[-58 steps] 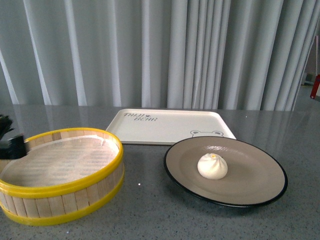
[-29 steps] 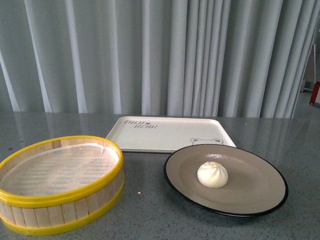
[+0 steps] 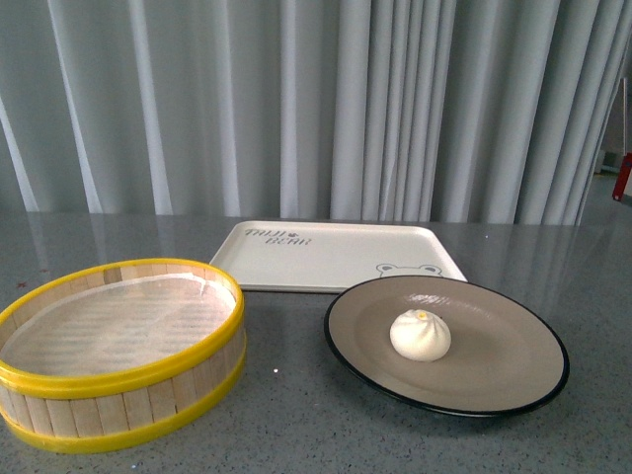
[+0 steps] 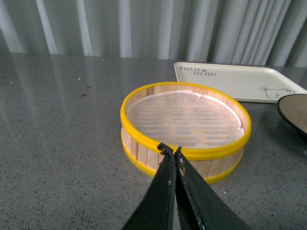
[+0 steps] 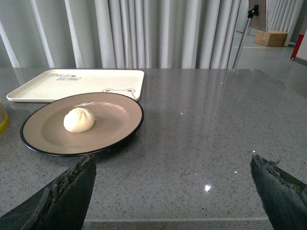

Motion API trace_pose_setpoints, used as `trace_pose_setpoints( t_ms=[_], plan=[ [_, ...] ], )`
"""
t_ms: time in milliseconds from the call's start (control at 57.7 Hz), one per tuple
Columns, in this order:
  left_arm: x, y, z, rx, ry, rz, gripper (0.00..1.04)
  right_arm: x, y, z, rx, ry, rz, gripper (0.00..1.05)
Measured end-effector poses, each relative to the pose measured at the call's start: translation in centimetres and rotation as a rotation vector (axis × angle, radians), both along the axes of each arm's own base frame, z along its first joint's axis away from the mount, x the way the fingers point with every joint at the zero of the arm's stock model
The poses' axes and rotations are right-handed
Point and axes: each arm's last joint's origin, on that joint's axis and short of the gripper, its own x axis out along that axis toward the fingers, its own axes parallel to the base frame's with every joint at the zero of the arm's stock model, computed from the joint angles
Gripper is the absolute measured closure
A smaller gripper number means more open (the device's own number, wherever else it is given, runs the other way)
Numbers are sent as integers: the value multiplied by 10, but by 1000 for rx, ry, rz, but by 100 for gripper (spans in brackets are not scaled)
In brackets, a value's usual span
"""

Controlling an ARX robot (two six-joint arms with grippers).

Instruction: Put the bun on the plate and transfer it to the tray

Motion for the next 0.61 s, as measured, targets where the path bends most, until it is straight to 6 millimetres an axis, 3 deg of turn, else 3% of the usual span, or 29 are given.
trace_pose_setpoints(
  t_ms=[607],
  plan=[
    [-19, 0, 2, 0, -10, 0, 101, 0, 0, 0, 0, 0, 0, 8]
  ],
)
